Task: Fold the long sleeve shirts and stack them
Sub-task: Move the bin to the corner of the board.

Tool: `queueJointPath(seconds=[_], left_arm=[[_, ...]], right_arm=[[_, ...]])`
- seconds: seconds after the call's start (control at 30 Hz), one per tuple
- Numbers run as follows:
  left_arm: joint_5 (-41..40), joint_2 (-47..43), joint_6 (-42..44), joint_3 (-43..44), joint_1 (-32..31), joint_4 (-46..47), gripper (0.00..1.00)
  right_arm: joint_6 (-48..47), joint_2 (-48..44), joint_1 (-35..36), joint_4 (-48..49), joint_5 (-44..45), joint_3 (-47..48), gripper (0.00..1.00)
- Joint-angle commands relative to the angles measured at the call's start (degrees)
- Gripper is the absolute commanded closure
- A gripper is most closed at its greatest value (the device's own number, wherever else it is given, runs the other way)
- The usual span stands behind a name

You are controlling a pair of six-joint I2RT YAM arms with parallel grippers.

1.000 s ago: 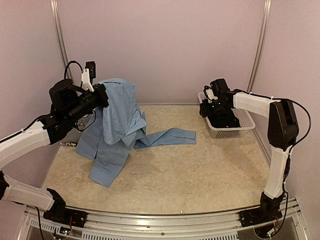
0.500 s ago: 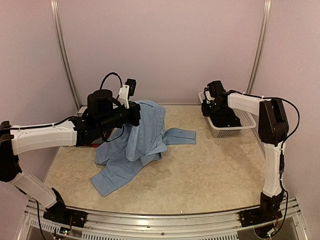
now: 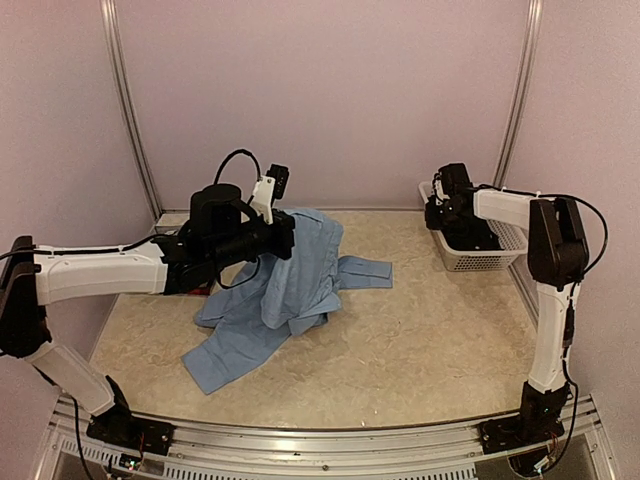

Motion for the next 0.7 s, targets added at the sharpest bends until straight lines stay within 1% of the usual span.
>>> queueJointPath(seconds=[0.0,0.07,0.17,0.2,0.3,0.4,0.43,0.47,0.53,0.67], left_arm=[[-0.61,0.45,0.55,2.19,-0.64,2.21,1.00],[-0.64,0.59,0.70,2.41,-0.66,1.91,1.00],[-2.00,1.06,1.02,3.17,-0.66,0.75,0.99],[-2.08,1.28,1.04,3.68,-0.70,0.03,0.99],[-2.34,2.36,0.44,5.50,-0.64,-1.74,0.97],[-2.56,3.17,-0.65,6.47,-0.58,-2.03,0.97],[-2.61,3.34,-1.46,7.04,-0.49,-2.21,0.97],[-2.46,3.58,-1.91,7.45,-0.25,-2.53,0.96],[-1.24,4.55,-3.15,9.45,0.02,-3.41,0.93],[1.92,8.06,-4.91,14.48,-0.05,-6.19,0.89]], right_arm=[[2.24,-0.67,-1.14,-1.39,1.81,-1.09,0.96],[2.15,-0.73,-1.65,-0.90,1.73,-1.63,0.94],[1.23,-1.27,-1.77,-0.34,1.42,-2.43,0.85],[0.86,-2.00,-1.78,-0.14,0.97,-2.82,0.77],[-0.99,-6.35,-1.50,1.95,-0.85,-5.56,0.48],[-2.85,-13.59,-0.44,4.95,-3.96,-10.63,0.20],[-3.48,-16.17,0.11,5.80,-5.27,-12.17,0.13],[-3.96,-18.70,0.81,6.46,-6.44,-13.52,0.09],[-5.26,-23.79,3.19,7.60,-8.46,-16.61,0.06],[-5.05,-33.98,8.79,11.87,-12.95,-25.28,0.05]])
